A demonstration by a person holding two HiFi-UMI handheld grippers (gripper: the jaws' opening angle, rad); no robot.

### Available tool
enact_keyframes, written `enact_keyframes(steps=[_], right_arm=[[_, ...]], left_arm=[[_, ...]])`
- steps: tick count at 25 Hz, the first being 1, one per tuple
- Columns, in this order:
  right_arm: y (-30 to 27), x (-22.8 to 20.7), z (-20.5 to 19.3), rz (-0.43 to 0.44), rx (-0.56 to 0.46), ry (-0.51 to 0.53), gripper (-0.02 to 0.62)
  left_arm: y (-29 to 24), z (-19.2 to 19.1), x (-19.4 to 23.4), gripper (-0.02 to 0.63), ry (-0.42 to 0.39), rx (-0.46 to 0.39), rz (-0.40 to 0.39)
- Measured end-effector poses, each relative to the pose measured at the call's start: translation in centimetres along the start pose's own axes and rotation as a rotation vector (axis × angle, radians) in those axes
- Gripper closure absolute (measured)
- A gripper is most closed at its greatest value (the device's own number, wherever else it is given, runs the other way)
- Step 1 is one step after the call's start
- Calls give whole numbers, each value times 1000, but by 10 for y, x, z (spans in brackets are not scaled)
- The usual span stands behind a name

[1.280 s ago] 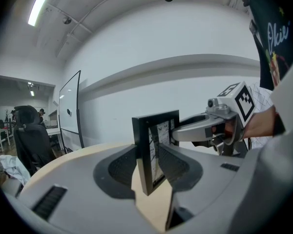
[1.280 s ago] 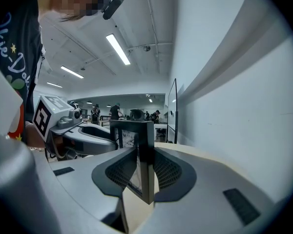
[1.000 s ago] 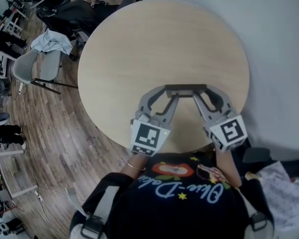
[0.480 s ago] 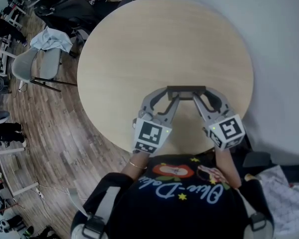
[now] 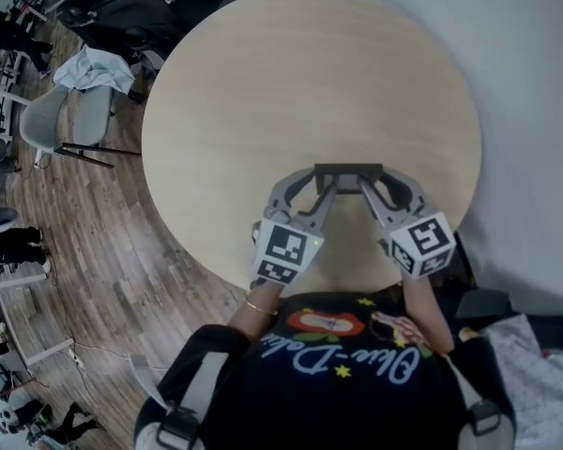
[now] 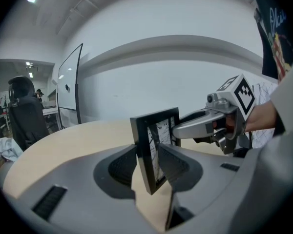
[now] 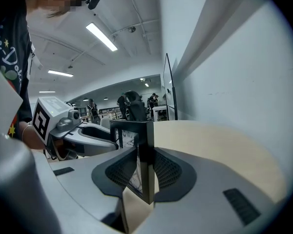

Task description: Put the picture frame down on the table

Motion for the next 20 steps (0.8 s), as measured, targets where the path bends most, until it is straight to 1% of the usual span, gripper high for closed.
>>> enact_keyframes(steps=[8, 17, 20], right_arm=[[-24, -13, -11, 18, 31, -63, 511], [-32, -24, -28, 0, 103, -101, 511], [-36, -27, -30, -4, 116, -123, 511]], left_arm=[[-17, -18, 11, 477, 20, 47, -10], [-30, -34, 8, 477, 36, 109, -54], [-34, -36, 11, 477, 42, 113, -68]])
Point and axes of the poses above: the fingertips, and each gripper's own axes: y backward along the fingers, x to its left, z out of its top, the point moved 5 cm from there along y, backward along the fingers, and after that the axes turned 10 degrees about -y, right-handed, at the moved point
